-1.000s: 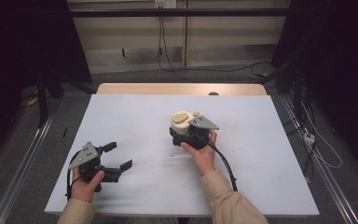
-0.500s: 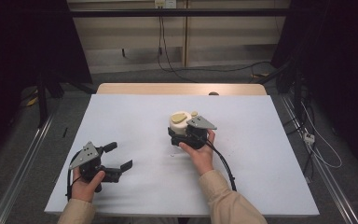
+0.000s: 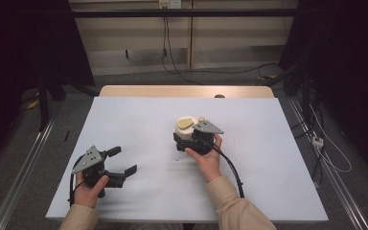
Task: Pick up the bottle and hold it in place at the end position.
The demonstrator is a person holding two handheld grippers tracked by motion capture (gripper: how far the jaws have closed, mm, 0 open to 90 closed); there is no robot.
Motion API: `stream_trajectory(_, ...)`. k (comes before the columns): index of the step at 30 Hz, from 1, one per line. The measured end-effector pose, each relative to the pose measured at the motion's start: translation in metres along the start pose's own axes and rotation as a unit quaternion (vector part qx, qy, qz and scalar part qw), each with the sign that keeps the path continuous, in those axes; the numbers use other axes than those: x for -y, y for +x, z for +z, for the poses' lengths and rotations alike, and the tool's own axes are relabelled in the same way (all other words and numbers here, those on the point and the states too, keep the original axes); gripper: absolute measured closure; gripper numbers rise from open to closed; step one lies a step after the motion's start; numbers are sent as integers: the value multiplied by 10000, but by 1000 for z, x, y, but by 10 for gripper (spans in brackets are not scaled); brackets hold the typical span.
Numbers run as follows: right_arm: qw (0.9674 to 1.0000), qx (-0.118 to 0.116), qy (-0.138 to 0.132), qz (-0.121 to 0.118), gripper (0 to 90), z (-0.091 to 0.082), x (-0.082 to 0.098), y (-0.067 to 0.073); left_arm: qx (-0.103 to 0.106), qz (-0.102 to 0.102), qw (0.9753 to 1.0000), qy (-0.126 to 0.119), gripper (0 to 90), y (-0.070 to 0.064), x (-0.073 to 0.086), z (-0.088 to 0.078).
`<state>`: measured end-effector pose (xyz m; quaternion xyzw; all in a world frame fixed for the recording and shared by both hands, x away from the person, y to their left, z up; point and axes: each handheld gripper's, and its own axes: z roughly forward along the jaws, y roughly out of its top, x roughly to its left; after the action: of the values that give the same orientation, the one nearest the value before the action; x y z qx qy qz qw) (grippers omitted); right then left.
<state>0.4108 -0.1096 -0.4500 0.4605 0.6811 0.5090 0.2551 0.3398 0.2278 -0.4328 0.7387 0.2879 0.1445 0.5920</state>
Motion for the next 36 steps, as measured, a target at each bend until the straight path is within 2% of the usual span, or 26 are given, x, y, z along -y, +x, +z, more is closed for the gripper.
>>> stream_trajectory(12,9998,34,187,30,50,-4,-1,0,59,-53,10000,-2,31,-1,0,0)
stream_trajectory(14,9997,61,222,-59,46,-6,-1,1,61,-46,10000,-2,31,-1,0,0)
stream_trajectory(21,9997,14,208,-82,39,-11,1,0,56,-37,10000,8,31,-2,0,1)
stream_trajectory(25,9997,-28,243,-71,54,-17,3,-2,64,-10,10000,34,31,-2,0,1)
stream_trajectory(26,9996,-44,231,-164,71,-22,3,-2,69,-10,10000,33,31,-2,0,2)
stream_trajectory(28,9996,-36,218,-198,79,-24,3,-2,64,-12,10000,30,31,-2,0,2)
stream_trajectory(33,9995,-79,285,-92,86,-34,4,-5,54,-6,10000,41,31,-3,0,4)
stream_trajectory(36,9994,-52,314,-139,90,-41,4,-8,62,-35,10000,48,31,-3,0,5)
